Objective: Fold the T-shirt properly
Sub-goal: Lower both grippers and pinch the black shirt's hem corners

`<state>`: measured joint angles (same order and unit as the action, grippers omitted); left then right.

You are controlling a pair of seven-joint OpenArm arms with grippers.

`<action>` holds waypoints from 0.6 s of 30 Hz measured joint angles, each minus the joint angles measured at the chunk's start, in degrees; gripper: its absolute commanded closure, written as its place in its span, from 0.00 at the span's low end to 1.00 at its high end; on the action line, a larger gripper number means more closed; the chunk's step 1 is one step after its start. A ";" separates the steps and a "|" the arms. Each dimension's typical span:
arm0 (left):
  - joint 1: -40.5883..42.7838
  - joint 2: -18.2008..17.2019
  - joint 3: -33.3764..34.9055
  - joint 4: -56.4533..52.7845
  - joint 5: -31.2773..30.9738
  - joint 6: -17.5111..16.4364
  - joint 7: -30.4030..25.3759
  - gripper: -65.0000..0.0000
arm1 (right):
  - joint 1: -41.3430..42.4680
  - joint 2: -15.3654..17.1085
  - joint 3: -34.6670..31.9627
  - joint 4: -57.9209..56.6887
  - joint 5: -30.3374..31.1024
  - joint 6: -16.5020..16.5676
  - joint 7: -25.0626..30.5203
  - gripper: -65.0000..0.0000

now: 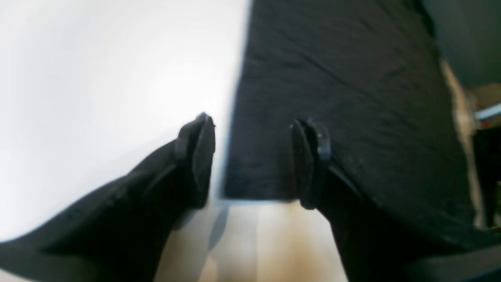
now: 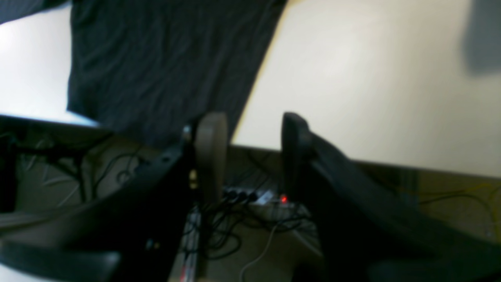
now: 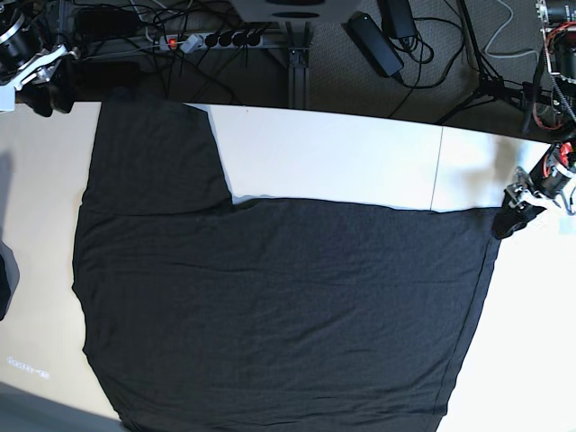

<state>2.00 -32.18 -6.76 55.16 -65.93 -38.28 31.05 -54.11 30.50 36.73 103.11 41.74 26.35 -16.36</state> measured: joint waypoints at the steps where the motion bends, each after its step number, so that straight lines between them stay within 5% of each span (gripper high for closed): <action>1: 0.04 0.66 0.02 0.02 -0.17 -0.33 -0.13 0.44 | 0.00 0.02 0.70 0.00 0.00 0.00 -0.02 0.63; 18: -0.61 2.21 4.24 2.12 2.08 -0.42 -0.44 0.44 | 1.97 1.20 2.80 -0.13 0.00 -0.11 -0.26 0.63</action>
<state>1.39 -29.98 -2.52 57.28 -63.86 -38.70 30.61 -52.14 31.70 39.53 102.98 41.74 26.24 -16.62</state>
